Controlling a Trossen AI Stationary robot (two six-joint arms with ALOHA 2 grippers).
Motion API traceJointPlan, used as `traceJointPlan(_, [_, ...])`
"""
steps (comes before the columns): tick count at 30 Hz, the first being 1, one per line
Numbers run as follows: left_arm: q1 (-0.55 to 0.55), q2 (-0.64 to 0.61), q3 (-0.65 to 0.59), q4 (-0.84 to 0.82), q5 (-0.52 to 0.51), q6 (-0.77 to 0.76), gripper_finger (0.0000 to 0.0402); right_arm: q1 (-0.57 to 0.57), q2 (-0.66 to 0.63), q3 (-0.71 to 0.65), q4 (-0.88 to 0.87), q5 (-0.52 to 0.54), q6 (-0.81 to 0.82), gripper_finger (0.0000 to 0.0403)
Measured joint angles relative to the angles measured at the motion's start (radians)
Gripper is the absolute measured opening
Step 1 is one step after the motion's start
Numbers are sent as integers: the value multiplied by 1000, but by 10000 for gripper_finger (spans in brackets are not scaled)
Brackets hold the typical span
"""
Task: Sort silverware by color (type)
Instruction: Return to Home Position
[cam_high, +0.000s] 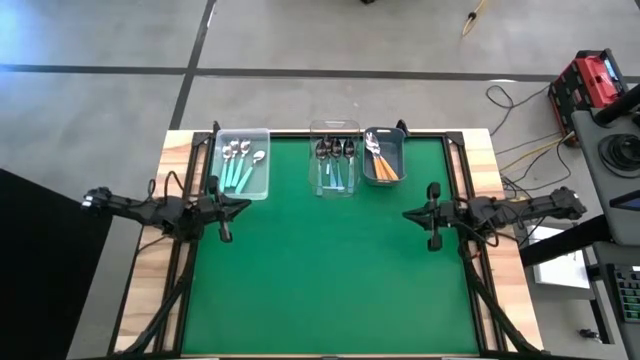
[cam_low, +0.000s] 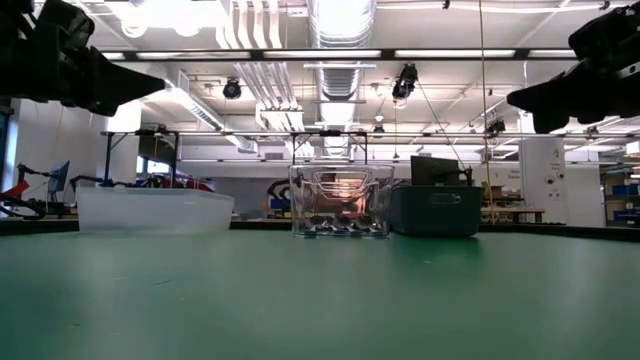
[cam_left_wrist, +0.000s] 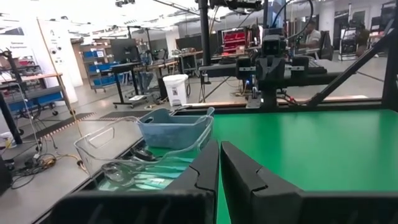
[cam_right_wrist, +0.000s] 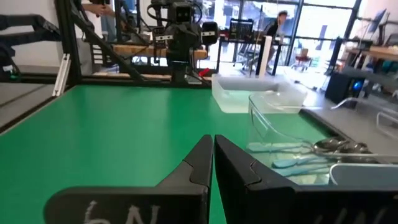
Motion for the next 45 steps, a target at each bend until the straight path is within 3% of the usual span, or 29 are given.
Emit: traceJointPlan(45, [0, 47, 1, 0, 0, 0, 0, 0, 19, -1, -5, 2, 5, 9])
